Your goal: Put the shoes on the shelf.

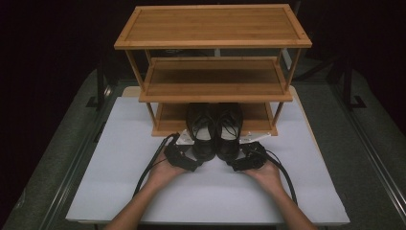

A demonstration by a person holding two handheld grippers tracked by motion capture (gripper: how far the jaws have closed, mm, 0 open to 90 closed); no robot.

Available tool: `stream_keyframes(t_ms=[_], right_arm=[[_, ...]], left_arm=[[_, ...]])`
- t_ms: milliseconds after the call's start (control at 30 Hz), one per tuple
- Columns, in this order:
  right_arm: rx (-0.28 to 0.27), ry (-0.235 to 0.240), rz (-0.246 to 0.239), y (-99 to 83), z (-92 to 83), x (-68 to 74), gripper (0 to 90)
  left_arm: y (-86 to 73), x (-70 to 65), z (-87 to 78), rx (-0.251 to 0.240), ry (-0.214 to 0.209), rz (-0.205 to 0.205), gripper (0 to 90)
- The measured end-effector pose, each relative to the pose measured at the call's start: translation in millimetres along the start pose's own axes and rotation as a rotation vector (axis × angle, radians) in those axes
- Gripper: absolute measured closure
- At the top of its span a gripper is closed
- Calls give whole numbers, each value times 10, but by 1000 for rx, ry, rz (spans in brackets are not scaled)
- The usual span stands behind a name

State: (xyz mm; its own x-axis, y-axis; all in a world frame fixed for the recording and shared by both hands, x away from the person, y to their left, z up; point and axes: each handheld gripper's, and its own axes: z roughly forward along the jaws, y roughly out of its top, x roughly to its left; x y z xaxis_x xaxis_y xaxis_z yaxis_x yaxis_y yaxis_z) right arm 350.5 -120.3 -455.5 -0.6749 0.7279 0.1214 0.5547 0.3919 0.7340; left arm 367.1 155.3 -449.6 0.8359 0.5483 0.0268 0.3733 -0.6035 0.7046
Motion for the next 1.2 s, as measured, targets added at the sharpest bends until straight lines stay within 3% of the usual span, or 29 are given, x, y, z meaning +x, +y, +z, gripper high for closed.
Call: stream_keyframes(t_ms=[167, 367, 667, 1200], right_arm=[[-7, -12, 9, 7, -4, 20, 148], [-29, -17, 4, 77, -64, 33, 151], [-32, 7, 21, 205, -84, -70, 151], [-61, -5, 65, 431, 117, -309, 150]], left_arm=[[25, -5, -20, -2, 2, -17, 118], [48, 51, -61, -27, -33, -64, 120], [167, 197, -68, -33, -59, -72, 119], [380, 558, 59, -17, -45, -65, 117]])
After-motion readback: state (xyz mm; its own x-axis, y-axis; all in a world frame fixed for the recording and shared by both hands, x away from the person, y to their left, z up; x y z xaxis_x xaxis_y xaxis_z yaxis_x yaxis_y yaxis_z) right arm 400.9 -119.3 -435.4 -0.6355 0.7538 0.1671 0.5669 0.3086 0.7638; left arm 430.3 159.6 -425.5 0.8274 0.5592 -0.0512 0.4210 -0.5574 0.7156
